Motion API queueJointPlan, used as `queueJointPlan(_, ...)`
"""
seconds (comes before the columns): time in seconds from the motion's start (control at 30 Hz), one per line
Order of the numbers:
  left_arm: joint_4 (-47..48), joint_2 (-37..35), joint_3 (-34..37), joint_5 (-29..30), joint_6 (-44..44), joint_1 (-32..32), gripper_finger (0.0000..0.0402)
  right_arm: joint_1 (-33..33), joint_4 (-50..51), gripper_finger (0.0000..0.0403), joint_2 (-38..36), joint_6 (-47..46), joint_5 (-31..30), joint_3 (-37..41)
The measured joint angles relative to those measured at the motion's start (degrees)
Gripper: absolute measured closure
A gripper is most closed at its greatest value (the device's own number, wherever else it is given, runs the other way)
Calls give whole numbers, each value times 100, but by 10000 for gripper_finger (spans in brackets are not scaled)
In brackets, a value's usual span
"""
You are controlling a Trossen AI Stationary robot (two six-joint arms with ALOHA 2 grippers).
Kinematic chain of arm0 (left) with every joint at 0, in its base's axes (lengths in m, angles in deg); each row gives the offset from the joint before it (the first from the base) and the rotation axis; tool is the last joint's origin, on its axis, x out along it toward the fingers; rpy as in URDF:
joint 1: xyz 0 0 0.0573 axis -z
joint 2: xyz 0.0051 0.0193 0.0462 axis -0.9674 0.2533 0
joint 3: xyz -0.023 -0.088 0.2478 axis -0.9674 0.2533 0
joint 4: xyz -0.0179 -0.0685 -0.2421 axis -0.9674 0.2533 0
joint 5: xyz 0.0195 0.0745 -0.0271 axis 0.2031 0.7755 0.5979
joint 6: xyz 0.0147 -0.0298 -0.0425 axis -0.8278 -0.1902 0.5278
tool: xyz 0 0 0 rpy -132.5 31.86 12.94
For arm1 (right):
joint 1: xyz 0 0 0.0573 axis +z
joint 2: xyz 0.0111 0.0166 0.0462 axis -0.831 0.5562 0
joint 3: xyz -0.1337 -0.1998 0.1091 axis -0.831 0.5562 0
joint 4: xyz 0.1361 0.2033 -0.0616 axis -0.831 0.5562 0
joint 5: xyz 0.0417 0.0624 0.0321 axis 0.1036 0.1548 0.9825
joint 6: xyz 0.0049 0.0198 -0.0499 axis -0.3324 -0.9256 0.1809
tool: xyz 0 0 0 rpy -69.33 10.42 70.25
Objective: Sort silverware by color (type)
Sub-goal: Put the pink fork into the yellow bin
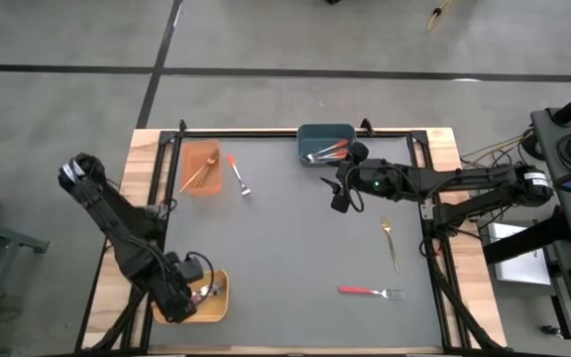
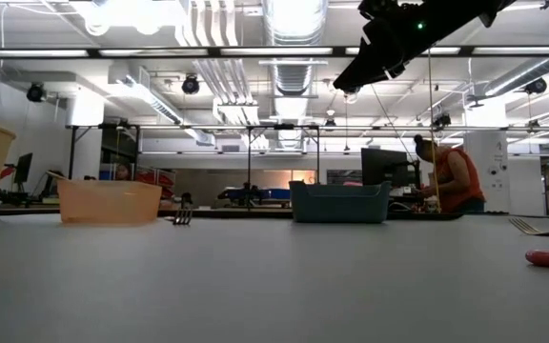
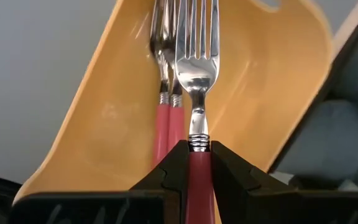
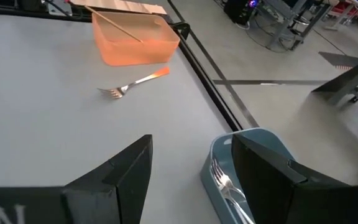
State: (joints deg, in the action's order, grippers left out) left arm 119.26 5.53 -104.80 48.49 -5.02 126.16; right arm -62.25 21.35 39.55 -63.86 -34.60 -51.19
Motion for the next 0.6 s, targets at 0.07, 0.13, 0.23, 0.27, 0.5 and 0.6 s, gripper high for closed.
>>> queueJointPlan(0.07,5,116,0,-1,-27,58,366,0,0,193,0,-3,0,3)
queueJointPlan(0.13,6,249,13,3,-37,97,366,0,2,193,0,-9,0,3)
queueJointPlan(0.23,23,454,24,3,-60,131,366,0,0,193,0,-5,0,3)
queueJointPlan(0.27,20,506,24,3,-64,133,366,0,2,193,0,-9,0,3)
queueJointPlan(0.5,10,876,13,12,-57,140,366,0,0,193,0,-11,0,4)
queueJointPlan(0.6,4,1019,-9,16,-55,156,366,0,0,193,0,-11,0,5)
